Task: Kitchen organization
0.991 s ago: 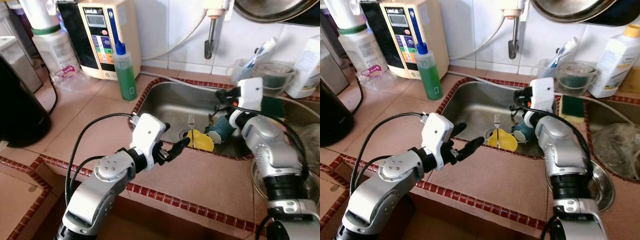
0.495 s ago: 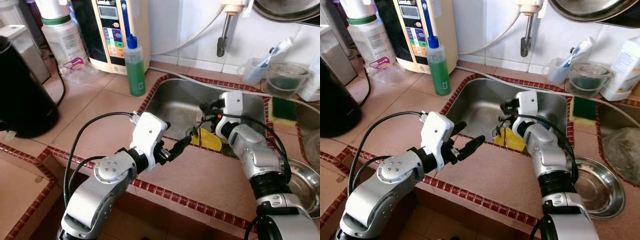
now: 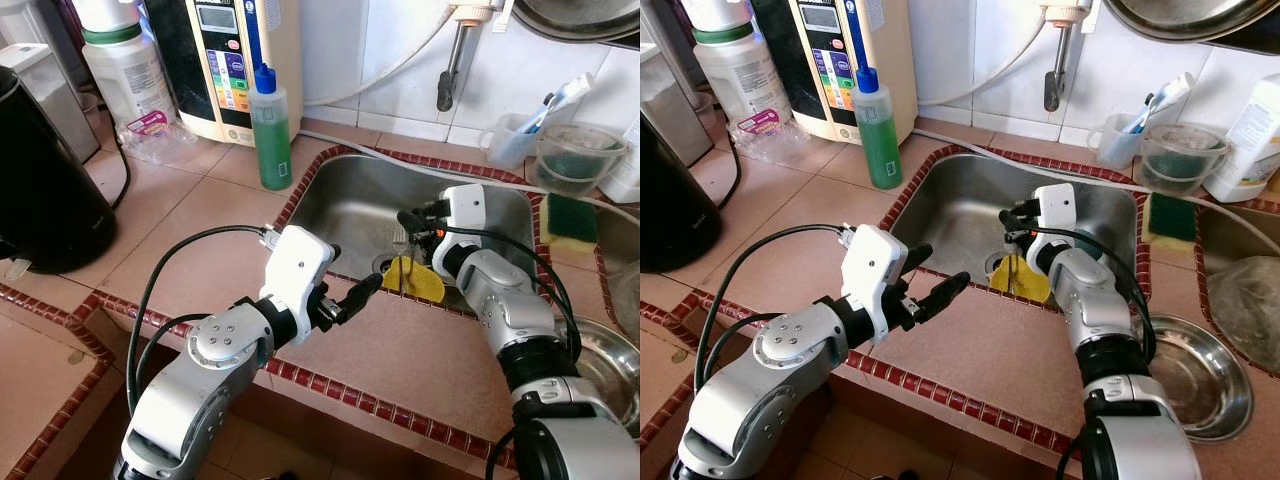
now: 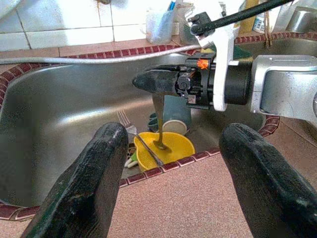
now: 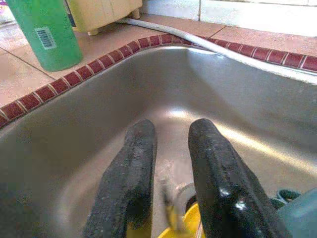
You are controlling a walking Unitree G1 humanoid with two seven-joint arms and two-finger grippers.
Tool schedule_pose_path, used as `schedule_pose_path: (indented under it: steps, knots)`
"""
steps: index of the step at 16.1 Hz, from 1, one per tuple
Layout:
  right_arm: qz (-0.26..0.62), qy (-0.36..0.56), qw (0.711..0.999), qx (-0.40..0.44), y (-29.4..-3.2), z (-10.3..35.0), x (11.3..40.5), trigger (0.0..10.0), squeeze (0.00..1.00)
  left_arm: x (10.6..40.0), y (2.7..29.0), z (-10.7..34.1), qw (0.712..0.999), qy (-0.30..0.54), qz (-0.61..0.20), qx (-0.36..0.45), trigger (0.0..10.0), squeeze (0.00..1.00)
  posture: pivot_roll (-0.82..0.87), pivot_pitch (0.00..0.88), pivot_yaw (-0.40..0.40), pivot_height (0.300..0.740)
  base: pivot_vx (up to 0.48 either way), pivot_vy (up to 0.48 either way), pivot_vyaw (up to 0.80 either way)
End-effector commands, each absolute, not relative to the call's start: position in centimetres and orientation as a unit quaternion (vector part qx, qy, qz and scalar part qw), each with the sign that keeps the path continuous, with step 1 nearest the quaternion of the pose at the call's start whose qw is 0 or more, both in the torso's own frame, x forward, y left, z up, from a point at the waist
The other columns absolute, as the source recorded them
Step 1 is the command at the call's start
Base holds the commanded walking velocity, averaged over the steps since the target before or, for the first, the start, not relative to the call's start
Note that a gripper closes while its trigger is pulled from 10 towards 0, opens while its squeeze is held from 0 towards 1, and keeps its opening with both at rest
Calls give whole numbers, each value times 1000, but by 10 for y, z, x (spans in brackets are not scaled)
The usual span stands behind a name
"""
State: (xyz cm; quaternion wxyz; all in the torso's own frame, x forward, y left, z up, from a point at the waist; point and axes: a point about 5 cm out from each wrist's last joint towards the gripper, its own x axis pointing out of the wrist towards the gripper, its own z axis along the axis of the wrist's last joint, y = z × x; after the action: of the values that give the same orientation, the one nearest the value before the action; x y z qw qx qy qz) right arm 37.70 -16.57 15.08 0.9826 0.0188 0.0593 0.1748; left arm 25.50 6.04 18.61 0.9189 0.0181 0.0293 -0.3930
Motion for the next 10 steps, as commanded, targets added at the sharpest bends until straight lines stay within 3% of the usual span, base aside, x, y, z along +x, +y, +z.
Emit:
schedule_pose_path:
  steps: [1,10]
  knots:
    - [173,49,984,13,-169,158,380,10000,1000,255,62,190,921,24,-387,23,10000,0,-116,119,54,740,0,0,0]
    - [149,32,988,12,-180,163,384,10000,1000,266,67,194,930,0,-366,38,10000,0,-117,109,55,740,0,0,0]
